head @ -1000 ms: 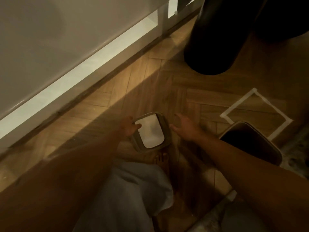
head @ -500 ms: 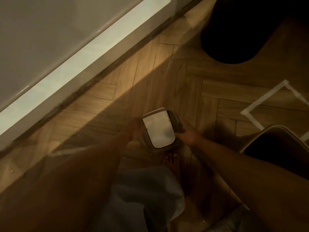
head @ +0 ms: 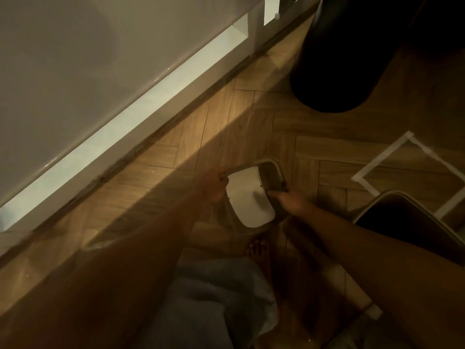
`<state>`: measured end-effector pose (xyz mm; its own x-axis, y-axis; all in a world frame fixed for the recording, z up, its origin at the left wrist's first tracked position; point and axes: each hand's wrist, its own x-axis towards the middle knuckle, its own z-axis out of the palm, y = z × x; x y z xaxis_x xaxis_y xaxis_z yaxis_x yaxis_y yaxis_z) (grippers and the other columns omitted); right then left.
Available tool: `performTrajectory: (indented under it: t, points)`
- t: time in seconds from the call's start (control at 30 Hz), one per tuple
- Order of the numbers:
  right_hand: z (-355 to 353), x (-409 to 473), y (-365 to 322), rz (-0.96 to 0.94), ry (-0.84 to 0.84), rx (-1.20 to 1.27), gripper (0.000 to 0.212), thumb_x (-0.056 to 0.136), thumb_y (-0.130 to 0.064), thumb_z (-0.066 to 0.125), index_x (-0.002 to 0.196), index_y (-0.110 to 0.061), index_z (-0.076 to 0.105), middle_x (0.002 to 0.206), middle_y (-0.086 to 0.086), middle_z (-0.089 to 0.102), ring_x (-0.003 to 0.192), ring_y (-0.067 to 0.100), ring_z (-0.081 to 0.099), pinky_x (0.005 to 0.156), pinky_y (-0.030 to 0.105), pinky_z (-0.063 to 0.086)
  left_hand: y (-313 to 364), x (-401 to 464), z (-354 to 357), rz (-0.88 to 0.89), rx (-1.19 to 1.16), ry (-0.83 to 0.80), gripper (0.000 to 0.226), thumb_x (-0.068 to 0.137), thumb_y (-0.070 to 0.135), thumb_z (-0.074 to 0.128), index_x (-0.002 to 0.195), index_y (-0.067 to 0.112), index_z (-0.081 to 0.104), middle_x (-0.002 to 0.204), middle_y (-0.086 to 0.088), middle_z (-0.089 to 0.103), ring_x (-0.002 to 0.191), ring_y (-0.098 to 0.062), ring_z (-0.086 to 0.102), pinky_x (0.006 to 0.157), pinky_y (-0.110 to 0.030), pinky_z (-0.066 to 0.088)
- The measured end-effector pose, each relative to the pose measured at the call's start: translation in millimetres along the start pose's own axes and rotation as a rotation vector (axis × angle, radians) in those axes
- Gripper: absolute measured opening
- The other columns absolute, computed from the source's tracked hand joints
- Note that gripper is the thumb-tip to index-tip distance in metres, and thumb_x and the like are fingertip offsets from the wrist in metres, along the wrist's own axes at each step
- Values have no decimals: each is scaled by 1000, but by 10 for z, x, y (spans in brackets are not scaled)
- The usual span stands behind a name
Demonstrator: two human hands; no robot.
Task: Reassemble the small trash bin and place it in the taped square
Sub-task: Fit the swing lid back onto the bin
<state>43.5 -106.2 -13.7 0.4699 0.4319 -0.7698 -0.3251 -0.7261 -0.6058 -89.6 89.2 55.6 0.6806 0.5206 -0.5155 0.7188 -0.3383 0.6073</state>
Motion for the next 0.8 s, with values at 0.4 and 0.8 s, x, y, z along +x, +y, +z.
performTrajectory:
  t: [0.4, 0.8]
  points:
    - [-693, -1197, -674, -368, -38, -174, 70, 92, -52, 66, 152, -22, 47, 147, -3, 56, 128, 16, 57, 88, 21, 42, 1377, -397, -169, 156, -236, 115, 11, 97, 17, 64, 100, 26, 69, 76, 3, 70, 54, -5, 68, 54, -23, 59]
    - [-1161, -2092, -531, -515, 97, 28, 13, 100, -12, 62, 101, -23, 68, 87, -9, 74, 77, -1, 70, 66, 16, 51, 2316, -918, 158, 347, -322, 268, 26, 93, 32, 70, 113, 15, 72, 83, 17, 65, 69, 18, 59, 62, -1, 43]
